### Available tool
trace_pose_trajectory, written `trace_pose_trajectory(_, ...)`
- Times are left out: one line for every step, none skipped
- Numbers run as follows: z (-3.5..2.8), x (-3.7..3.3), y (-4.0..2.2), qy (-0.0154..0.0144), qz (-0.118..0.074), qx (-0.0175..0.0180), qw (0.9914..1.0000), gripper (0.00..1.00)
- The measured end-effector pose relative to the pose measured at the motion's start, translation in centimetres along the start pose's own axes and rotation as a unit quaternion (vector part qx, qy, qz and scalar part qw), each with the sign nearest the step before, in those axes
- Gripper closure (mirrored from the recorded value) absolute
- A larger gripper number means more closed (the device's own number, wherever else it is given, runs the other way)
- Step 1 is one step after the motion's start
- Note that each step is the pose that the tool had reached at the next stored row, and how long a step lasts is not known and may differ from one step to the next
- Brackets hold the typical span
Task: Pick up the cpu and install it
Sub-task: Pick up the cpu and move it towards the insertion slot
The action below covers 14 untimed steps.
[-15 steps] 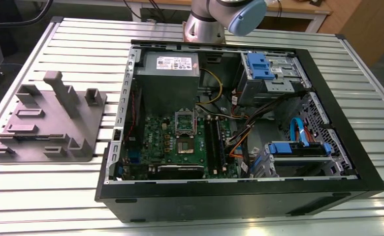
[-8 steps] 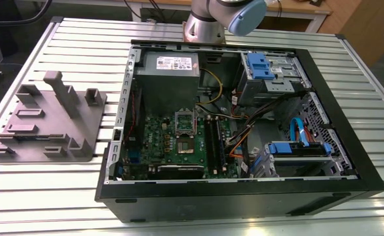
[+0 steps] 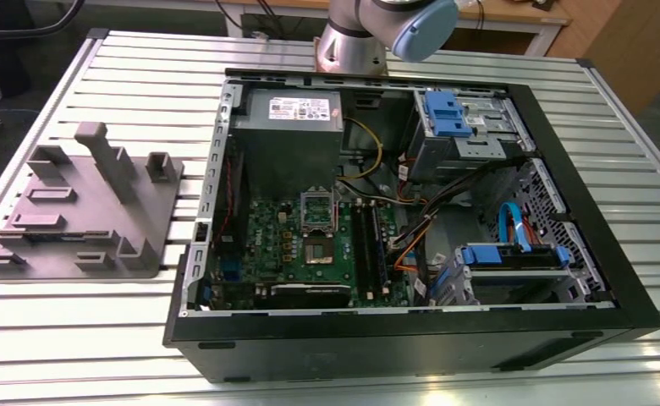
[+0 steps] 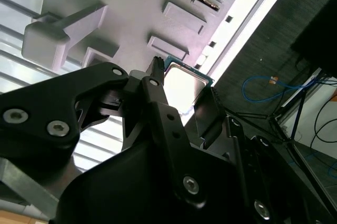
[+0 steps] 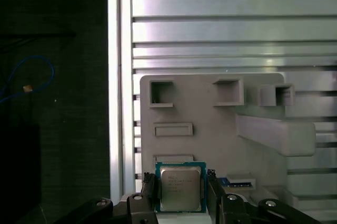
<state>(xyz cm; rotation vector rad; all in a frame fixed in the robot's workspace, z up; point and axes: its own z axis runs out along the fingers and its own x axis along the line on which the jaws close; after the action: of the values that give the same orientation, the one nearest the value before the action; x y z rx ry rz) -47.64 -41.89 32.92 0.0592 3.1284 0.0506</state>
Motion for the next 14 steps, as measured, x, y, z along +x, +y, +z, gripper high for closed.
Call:
trace_pose_trajectory(-0.12,0.00,0.00,0.0000,0.000,0.0001,1.00000,0.53)
trace_pose_trajectory(-0.25,0.00,0.01,0.0000,0.000,0.0001,1.00000,0.53)
trace_pose_trajectory(-0.40,0.00,0.02,0.0000,0.000,0.0001,1.00000,0.53)
trace_pose_trajectory(-0.53,0.00,0.02,0.0000,0.000,0.0002,1.00000,0.53)
trace_pose_trajectory(-0.65,-0.01,0.02,0.0000,0.000,0.0002,1.00000,0.53)
trace_pose_trajectory(-0.76,-0.01,0.03,0.0000,0.000,0.0002,1.00000,0.53)
trace_pose_trajectory(-0.87,-0.01,0.03,0.0000,0.000,0.0003,1.00000,0.53)
trace_pose_trajectory(-0.96,-0.01,0.03,0.0000,0.000,0.0003,1.00000,0.53)
trace_pose_trajectory(-1.02,-0.01,0.03,-0.0001,0.000,0.0002,1.00000,0.53)
trace_pose_trajectory(-1.08,-0.01,0.04,-0.0001,0.000,0.0002,1.00000,0.53)
trace_pose_trajectory(-1.18,-0.01,0.04,0.0001,0.000,0.0003,1.00000,0.53)
trace_pose_trajectory(-1.25,-0.01,0.04,0.0000,0.000,0.0003,1.00000,0.53)
trace_pose_trajectory(-1.33,-0.01,0.05,0.0000,0.000,0.0002,1.00000,0.53)
trace_pose_trajectory(-1.43,-0.02,0.05,0.0000,0.000,0.0003,1.00000,0.53)
